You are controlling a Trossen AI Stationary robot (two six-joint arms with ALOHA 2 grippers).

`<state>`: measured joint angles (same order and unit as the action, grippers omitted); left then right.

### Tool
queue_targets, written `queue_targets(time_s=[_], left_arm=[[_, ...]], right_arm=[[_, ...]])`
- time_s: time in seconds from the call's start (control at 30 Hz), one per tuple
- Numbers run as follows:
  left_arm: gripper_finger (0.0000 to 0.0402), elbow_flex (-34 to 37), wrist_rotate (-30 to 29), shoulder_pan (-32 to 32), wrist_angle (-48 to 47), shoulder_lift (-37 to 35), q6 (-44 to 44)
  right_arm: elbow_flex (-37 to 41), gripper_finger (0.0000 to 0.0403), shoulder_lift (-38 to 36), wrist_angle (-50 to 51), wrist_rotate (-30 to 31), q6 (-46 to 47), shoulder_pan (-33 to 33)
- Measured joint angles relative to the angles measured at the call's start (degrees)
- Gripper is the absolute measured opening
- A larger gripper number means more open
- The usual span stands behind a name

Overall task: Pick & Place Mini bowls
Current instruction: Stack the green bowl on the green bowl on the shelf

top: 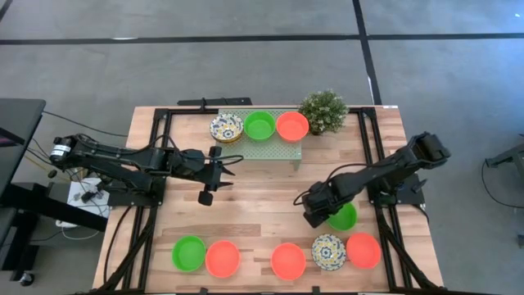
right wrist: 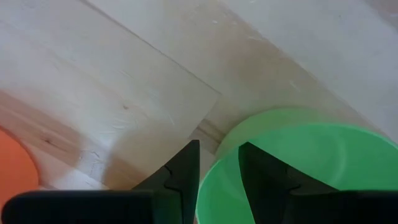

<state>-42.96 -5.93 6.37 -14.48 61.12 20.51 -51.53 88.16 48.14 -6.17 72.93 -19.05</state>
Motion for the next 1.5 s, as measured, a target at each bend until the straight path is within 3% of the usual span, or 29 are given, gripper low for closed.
queue_targets(time_s=[0.2,0.4,0.7,0.87,1.03,1.3,1.5], left_arm=[[0.0131,0.0,0.0,0.0,0.3,0.0,0.0],[0.0131,0.0,0.0,0.0,0.5,0.0,0.1],[0.0131,0.0,0.0,0.0,0.7,0.0,0.0],[0.0131,0.0,0.0,0.0,0.7,0.0,-1.2],[0.0131,0.0,0.0,1.1,0.5,0.0,-6.3],[0.0131,0.0,0.0,5.6,0.1,0.0,-7.7],[0.0131,0.0,0.0,8.4,-0.2,0.0,-10.5]], right_arm=[[0.0,0.0092,2.5,0.7,-2.2,-1.2,0.7],[-0.7,0.0013,5.1,1.2,-6.4,-12.5,2.8],[-11.0,0.0004,5.2,2.8,-5.1,-21.6,2.4],[-21.0,0.0005,5.2,5.6,2.7,-30.3,-0.1],[-29.6,0.0005,5.2,6.9,12.6,-46.4,-2.7],[-36.7,0.0004,5.2,6.5,38.7,-74.8,-1.5],[-39.9,0.0002,5.2,2.1,39.0,-87.7,6.6]])
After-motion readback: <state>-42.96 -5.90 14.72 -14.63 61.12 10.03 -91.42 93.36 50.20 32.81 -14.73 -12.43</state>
